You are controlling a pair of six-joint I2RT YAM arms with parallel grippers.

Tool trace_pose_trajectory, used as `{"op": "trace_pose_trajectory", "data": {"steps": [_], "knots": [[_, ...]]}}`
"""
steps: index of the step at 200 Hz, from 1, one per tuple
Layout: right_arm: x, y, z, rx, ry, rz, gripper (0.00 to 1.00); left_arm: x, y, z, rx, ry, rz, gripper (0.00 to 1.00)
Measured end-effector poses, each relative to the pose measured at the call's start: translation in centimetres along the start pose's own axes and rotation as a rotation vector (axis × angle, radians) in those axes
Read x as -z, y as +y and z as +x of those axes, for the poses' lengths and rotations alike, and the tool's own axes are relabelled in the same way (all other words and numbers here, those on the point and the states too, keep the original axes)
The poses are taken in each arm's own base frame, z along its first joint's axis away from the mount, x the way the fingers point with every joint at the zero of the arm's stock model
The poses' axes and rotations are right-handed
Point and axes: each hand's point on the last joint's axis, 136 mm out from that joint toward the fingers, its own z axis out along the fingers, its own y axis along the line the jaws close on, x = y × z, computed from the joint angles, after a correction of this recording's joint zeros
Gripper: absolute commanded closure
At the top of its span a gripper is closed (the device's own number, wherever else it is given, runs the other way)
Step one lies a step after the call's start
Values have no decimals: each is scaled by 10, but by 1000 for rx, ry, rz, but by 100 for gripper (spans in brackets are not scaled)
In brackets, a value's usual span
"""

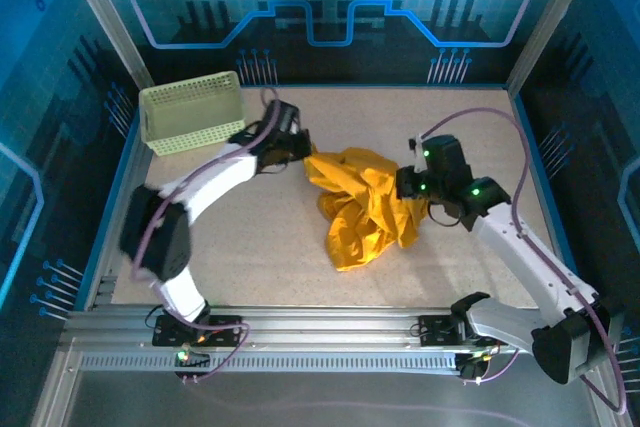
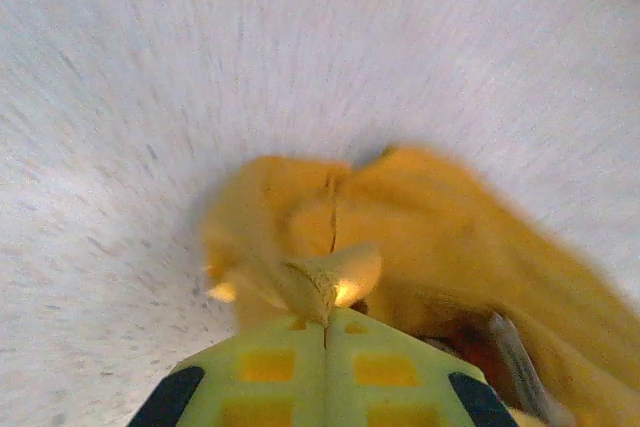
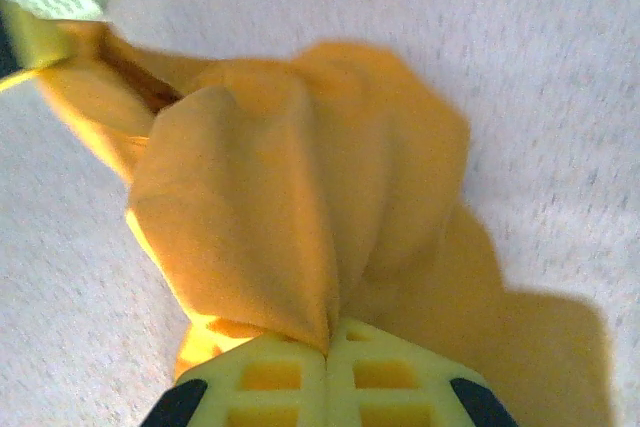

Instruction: Fold the inside-out t-shirt

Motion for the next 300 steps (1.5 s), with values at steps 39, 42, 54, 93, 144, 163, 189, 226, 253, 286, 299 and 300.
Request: {"op": "trace_pose_trajectory", "data": {"steps": [39,42,54,93,144,163,189,226,253,286,299,300], "knots": [[8,7,-26,4,-48,-32,93,176,-40,-61,-21,-399,225,100],[4,7,-25,4,-38,-35,92,182,-40,-61,-19,-410,235,100],[-13,7,-20,-1,6,-37,79,183,-36,-52,-13,-409,250,100],[-74,-19,22,6,207,78,41,69,28,44,47,-72,73,100],[-41,48,53,224,128,-28,28,44,56,88,78,60,6,100],[-39,76,80,280,124,-108,27,44,53,85,79,48,16,100],[-59,89,139,366,209,-120,23,44,53,85,80,47,16,100],[-90,85,171,420,257,-47,26,44,53,85,80,47,17,100],[-111,72,171,437,241,58,36,44,52,84,90,44,19,100],[-123,66,149,417,185,137,66,45,52,83,94,42,21,100],[-124,63,137,405,155,160,82,45,52,83,95,41,22,100],[-124,63,136,400,152,162,83,46,52,83,95,40,22,100]]}}
